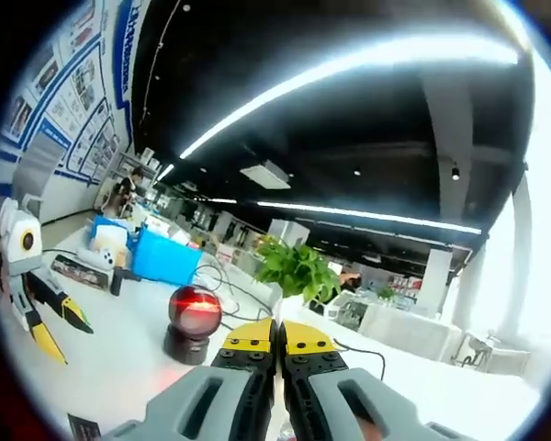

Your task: Clip sheet goods on table flip sheet goods clip sheet goods scan sheet goods put sheet goods back to table

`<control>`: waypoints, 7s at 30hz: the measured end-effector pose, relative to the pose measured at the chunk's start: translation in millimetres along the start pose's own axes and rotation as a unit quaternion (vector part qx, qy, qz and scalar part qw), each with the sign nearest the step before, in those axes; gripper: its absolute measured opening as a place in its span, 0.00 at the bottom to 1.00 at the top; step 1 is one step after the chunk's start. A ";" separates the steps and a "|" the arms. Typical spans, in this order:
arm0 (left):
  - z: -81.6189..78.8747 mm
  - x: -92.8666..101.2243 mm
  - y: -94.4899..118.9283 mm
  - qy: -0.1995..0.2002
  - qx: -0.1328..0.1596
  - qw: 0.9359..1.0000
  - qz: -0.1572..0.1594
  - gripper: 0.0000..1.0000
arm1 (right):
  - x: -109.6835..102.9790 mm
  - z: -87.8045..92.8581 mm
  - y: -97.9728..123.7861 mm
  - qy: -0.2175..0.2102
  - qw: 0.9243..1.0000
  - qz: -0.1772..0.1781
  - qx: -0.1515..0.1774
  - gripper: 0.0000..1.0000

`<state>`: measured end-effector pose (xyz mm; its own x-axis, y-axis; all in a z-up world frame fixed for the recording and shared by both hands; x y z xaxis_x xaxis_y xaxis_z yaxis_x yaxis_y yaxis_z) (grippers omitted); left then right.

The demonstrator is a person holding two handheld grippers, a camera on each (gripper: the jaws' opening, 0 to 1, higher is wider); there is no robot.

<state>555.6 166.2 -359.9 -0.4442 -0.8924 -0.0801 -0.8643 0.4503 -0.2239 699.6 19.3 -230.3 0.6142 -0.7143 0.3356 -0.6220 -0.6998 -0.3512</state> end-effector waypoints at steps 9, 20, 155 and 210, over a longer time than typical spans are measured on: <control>0.3 -0.3 -0.1 -0.001 -0.001 1.000 -0.001 0.33 | 36.9 35.8 -9.2 -0.064 0.997 0.041 -0.033 0.00; 0.4 -1.4 0.0 0.001 -0.001 1.000 -0.003 0.33 | 62.4 56.1 -5.5 -0.051 0.995 0.064 -0.057 0.00; 7.5 -3.6 0.2 -0.007 -0.015 1.000 -0.002 0.32 | 61.8 181.1 27.8 -0.121 0.972 0.024 -0.198 0.80; 4.7 0.5 -1.6 -0.005 -0.014 1.000 -0.001 0.31 | 40.9 205.3 34.8 -0.168 0.959 0.007 -0.230 0.79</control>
<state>557.8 164.9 -364.1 -0.4398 -0.8936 -0.0898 -0.8718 0.4488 -0.1962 802.8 -32.8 -408.3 0.6780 -0.7350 0.0064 -0.7321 -0.6745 0.0946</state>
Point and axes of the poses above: the point that each gripper's makers call its tool centre point, and the gripper's own axes: y roughly backward along the fingers, x roughly to its right, z roughly out of its underside, the point moved 2 cm from there along y, roughly backward along the fingers, and after that the axes turned 13 degrees about x, right-handed, at the moved point
